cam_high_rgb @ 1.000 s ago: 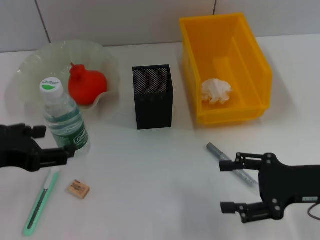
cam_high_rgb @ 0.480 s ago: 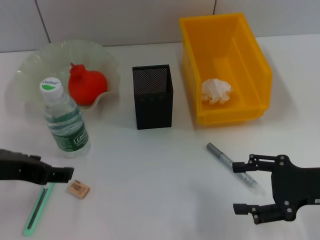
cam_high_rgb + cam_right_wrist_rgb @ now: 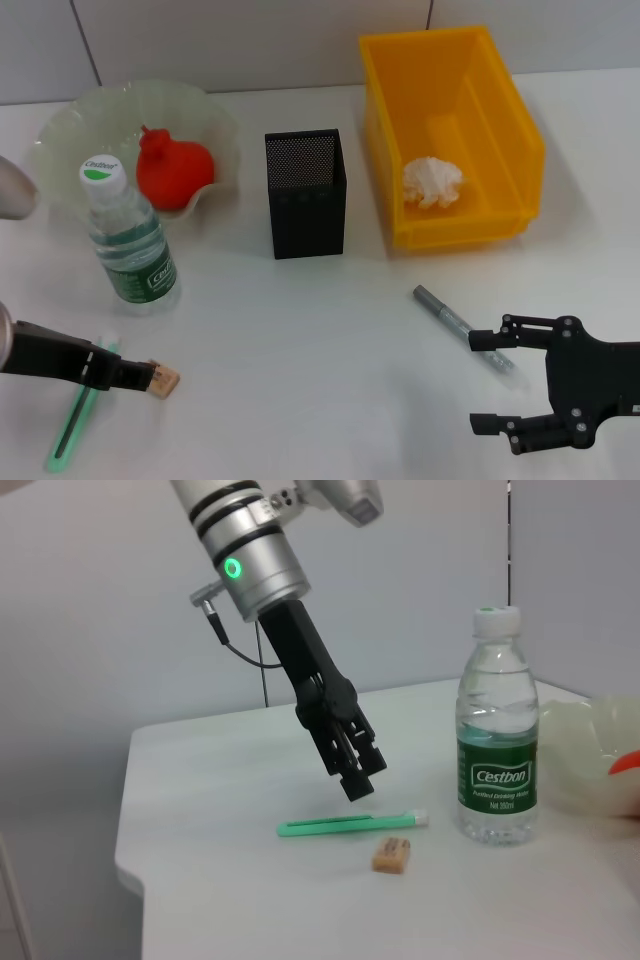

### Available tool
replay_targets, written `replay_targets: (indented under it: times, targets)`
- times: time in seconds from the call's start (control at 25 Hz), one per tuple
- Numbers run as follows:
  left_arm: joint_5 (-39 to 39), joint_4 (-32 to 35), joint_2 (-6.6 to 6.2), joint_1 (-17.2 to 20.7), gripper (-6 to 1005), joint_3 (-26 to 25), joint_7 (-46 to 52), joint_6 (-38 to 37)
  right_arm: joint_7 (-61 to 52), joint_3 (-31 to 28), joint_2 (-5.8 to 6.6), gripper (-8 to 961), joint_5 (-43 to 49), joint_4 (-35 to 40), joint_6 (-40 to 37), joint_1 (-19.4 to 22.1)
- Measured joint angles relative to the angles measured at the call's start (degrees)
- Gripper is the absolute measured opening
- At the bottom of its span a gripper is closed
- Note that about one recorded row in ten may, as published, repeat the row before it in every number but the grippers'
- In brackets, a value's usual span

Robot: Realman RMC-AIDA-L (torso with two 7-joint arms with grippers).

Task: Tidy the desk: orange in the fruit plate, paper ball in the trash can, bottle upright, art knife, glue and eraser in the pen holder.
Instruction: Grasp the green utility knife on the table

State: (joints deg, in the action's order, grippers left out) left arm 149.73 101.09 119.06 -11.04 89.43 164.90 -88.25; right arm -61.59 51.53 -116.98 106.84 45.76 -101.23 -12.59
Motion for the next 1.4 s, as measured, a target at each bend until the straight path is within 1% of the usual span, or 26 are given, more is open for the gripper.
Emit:
replay_targets:
  times: [0.08,0.28,0.44,0.6,0.76,1.08,1.12,1.4]
  targets:
    - [1.27,-2.09,-0.03,-1.33,834,1.34,0.0,0.63,0.15,-0.02,0.0,819,0.06,0.0,0.01,0.08]
    - [7.06,-4.01,0.04,-3.21,833,4.59,0.05,1.25,0.16,-0.03,0.0,819,0.14,-0.26,0.08,0.17]
    - [6.94,-4.11,0.04,-3.38,832,4.33,0.06,1.27,0.16,-0.03,0.0,819,0.15,-0.55,0.09,0.17]
    - [6.96,-4.82,0.01,-3.19,830,3.03,0.09,1.42,0.16,-0.09,-0.1,819,0.14,-0.59,0.17,0.23]
    - [7.21,-6.05,-0.08,-3.39,829,2.97,0.11,1.77,0.16,-0.11,-0.17,819,0.14,-0.67,0.23,0.2]
    - [7.23,-6.21,-0.08,-3.39,806,2.97,0.11,1.88,0.16,-0.11,-0.26,819,0.14,-0.68,0.39,0.05]
    - [7.28,-8.05,-0.06,-3.72,803,2.98,0.09,3.28,0.16,-0.11,-0.26,819,0.14,-0.68,0.39,0.05]
    - [7.63,-8.85,-0.09,-4.31,783,3.39,0.08,3.46,0.15,-0.11,-0.37,819,0.14,-0.68,0.45,0.1]
